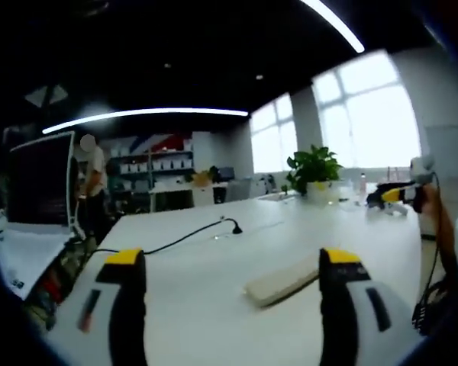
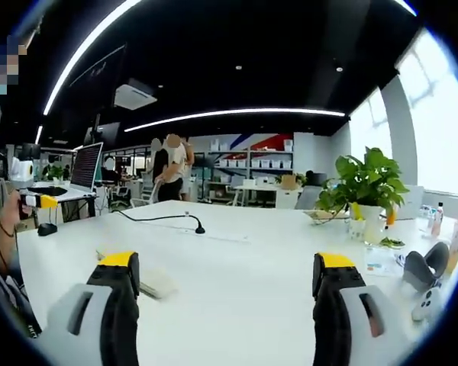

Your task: Arrange the utensils inside the cutlery case until each visible utensil rests in its matching compartment.

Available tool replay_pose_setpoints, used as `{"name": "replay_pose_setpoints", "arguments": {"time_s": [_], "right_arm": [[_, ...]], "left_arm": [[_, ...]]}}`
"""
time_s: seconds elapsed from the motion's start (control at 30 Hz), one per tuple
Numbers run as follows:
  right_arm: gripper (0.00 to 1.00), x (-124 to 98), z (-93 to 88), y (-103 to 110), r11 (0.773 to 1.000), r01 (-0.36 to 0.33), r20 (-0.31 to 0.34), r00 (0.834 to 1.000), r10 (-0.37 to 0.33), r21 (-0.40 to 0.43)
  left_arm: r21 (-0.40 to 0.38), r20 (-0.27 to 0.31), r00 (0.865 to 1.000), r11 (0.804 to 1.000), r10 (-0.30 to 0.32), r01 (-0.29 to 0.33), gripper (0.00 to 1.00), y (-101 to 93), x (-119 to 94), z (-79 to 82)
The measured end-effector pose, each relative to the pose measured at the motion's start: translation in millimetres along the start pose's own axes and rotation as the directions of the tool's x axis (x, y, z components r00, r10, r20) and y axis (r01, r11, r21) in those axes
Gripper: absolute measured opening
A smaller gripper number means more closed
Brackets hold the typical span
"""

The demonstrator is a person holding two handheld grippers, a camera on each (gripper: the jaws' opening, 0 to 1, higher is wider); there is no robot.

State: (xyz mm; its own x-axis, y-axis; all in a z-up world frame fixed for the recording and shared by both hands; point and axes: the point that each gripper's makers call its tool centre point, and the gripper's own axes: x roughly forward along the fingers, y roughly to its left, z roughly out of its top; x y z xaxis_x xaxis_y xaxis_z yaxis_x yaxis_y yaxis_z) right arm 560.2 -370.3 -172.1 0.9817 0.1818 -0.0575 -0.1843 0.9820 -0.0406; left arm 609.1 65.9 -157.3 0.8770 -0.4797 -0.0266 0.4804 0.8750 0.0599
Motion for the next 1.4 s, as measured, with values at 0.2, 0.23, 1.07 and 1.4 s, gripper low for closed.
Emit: {"name": "replay_pose_setpoints", "arguments": {"time_s": [0.2, 0.23, 1.07, 1.4], "right_arm": [[0.98, -8, -2.3, -8, 1.000, 0.029, -0.003, 1.000, -0.029, 0.004], [0.98, -9, -2.4, -9, 0.999, 0.036, -0.004, 0.999, -0.036, -0.004], [0.97, -21, -2.1, -15, 0.997, 0.068, -0.019, 0.997, -0.068, -0.036], [0.96, -18, -9.3, -13, 0.999, 0.049, -0.045, 0.998, -0.049, -0.015]], "left_arm": [[0.033, -0.038, 0.996, 0.996, 0.085, -0.084, 0.99, 13.9, -4, -9.6], [0.032, -0.039, 0.996, 0.996, 0.083, -0.082, 0.99, 13.1, -5, -10.0], [-0.040, 0.020, 0.998, 0.998, 0.052, -0.051, 0.92, 14.5, -18, 0.7], [-0.023, 0.038, 0.998, 0.999, 0.049, -0.048, 0.92, 16.6, -18, 3.1]]}}
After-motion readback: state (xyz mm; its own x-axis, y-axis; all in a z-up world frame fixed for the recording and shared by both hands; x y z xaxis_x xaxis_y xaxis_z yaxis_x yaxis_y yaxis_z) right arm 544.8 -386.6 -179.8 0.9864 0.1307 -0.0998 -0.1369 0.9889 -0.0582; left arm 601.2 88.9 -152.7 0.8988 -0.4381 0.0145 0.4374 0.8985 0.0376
